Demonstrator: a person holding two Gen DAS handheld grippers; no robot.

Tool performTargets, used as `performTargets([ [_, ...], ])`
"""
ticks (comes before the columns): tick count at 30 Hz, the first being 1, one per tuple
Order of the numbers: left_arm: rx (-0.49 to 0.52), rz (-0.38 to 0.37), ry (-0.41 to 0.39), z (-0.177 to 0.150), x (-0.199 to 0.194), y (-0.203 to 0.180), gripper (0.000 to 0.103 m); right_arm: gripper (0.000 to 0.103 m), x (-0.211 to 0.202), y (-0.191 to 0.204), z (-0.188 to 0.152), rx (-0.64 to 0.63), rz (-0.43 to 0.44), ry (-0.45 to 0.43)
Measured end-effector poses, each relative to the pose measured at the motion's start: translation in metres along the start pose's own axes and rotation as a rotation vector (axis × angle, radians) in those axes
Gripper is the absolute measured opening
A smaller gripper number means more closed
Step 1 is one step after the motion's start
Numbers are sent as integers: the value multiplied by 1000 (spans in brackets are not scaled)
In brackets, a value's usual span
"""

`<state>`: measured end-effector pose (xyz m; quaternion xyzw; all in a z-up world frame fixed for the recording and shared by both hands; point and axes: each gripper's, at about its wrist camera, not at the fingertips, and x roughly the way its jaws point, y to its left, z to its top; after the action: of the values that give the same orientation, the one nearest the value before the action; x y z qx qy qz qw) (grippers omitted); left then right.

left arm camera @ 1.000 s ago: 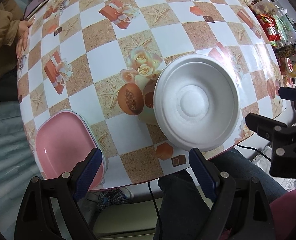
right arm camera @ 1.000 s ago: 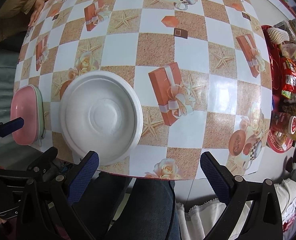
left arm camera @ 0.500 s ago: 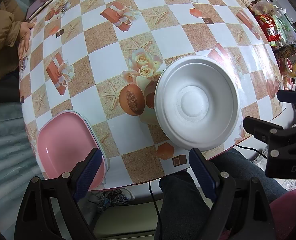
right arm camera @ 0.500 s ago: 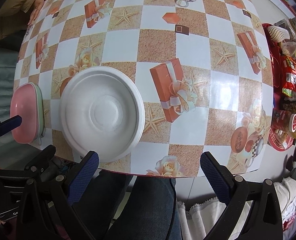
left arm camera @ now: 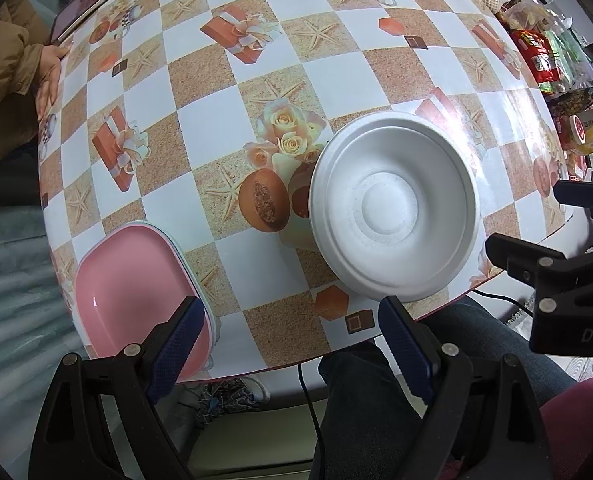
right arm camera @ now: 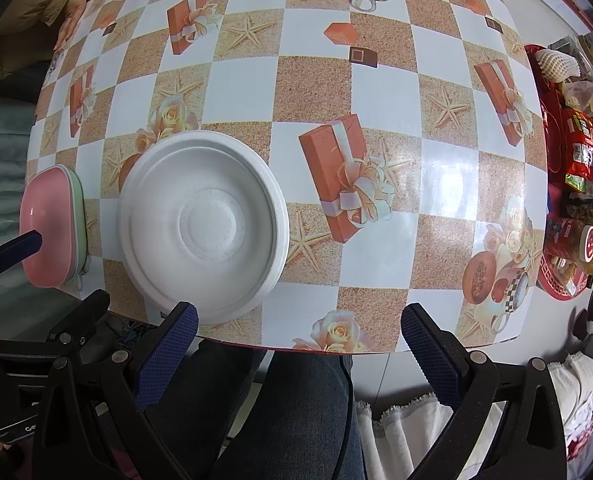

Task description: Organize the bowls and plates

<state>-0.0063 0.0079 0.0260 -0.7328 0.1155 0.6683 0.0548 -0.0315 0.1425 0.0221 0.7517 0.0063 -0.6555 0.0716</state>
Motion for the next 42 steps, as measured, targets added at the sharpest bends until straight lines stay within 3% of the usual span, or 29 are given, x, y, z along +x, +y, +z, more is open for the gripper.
performTargets([
  [27,-6,-3,10,-2,3,-2,91,102,8,-3,-4,9,1,16],
  [42,-116,58,-28,28,33,0,91,102,41,-15,20,80,-4,20],
])
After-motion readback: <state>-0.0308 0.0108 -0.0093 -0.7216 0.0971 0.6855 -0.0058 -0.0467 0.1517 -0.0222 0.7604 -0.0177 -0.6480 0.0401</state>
